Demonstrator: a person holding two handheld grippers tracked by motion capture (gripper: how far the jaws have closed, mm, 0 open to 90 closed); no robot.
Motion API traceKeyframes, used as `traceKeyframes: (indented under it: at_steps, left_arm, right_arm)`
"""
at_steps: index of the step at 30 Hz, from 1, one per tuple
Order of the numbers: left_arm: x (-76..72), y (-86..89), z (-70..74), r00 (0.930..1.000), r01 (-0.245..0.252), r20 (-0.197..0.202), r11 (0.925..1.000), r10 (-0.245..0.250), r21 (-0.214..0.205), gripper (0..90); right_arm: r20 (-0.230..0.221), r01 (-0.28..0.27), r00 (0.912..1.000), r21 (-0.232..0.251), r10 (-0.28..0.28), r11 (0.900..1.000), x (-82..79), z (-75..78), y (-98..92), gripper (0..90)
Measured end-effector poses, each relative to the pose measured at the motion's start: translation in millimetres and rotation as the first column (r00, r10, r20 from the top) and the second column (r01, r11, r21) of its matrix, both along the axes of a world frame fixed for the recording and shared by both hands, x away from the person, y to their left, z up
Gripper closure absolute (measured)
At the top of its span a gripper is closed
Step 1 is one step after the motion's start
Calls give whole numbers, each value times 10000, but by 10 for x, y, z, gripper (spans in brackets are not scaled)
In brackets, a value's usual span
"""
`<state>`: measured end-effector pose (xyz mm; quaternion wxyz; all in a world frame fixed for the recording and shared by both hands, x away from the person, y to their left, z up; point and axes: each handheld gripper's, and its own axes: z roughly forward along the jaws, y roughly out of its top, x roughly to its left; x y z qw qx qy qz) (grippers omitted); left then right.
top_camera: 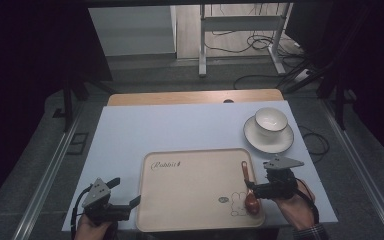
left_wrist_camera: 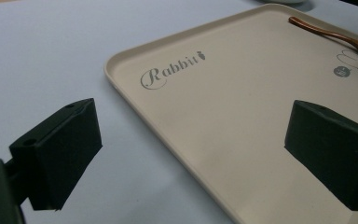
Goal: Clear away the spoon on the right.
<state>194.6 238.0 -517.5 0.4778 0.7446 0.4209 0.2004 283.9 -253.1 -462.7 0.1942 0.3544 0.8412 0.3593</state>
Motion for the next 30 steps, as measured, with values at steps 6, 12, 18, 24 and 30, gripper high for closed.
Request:
traceKeyframes:
  at_steps: [6, 12, 18, 24, 30]
  left_arm:
    - [0, 1, -1, 10000, -3, -1, 10000, 3, -11, 35]
    - [0, -1, -1, 10000, -11, 3, 10000, 11, -4, 35]
    - [1, 0, -1, 10000, -14, -2, 10000, 14, -13, 35]
    - [1, -1, -1, 10000, -10, -2, 10000, 10, -8, 35]
    - [1, 1, -1, 10000, -4, 4, 10000, 4, -14, 35]
  right_arm:
    - [113, 74, 9999, 23, -75, 10000, -40, -2, -43, 77]
    - [196, 148, 9997, 1, -148, 9999, -85, 1, -86, 64]
    - [260, 240, 9994, 67, -242, 9997, -133, -7, -136, 45]
    - [181, 350, 9992, 144, -352, 9993, -177, -41, -178, 22]
    - [253, 418, 9988, 294, -425, 9987, -221, -54, -218, 0]
